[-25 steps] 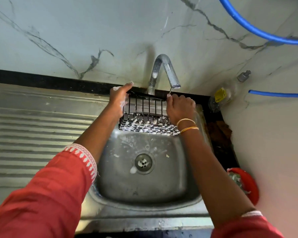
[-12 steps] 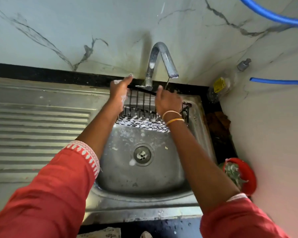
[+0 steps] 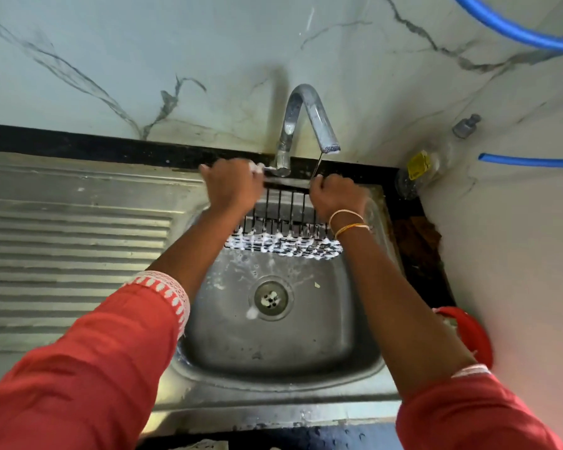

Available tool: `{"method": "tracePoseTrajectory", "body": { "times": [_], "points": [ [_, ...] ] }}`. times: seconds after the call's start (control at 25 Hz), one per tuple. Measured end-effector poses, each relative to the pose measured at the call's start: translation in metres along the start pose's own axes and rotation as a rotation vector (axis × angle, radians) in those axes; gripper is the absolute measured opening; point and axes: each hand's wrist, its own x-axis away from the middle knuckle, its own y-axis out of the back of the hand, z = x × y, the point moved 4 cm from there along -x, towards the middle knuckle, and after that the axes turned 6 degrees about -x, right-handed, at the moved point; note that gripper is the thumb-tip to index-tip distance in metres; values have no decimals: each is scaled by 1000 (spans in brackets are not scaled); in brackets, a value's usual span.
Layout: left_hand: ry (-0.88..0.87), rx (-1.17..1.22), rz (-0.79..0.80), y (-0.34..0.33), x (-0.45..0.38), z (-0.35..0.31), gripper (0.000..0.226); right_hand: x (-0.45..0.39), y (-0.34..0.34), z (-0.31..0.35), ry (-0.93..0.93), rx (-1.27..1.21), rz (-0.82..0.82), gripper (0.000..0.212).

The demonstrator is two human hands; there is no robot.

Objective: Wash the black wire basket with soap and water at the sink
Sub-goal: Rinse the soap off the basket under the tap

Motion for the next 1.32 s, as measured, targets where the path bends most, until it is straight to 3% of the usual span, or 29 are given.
{"method": "tracePoseTrajectory", "body": {
  "times": [0.08,0.2,0.32,0.4,0.52,0.64,0.72,0.84,0.96,1.04,1.08,1.2,1.32],
  "points": [
    [-196,-165,55,-10,18,-30,36,8,6,29,86,52,-22,48],
    [-93,-49,92,-9,17,-34,35,7,14,35,163,-49,-16,50],
    [27,15,104,-5,9,-11,35,-11,0,-2,-40,-576,92,56],
    [-45,-15,115,-5,13,-27,39,-17,-7,-2,-225,-939,54,58],
    [-46,242,212,-10,17,-58,47,-18,-6,28,-173,-933,79,44],
    [264,608,299,-19,-1,-35,45,-12,-3,14,-57,-880,96,54],
    [362,789,345,-24,1,-23,39,-10,-4,-5,-38,-593,126,53],
    [147,496,286,-20,7,-37,40,-6,-10,8,-79,-286,144,47],
    [194,463,185,-12,-3,-28,49,-6,4,14,41,-228,36,49],
    [298,578,165,-7,-9,-13,54,-6,10,-6,39,-339,45,52],
    [259,547,150,-3,-10,-12,54,-7,10,-15,-21,-447,65,53],
    [-52,113,111,-1,6,-45,44,-8,2,5,-186,-733,-34,51],
    [38,264,240,-5,4,-46,44,-8,-2,27,-159,-1030,36,50]
  ]
}}
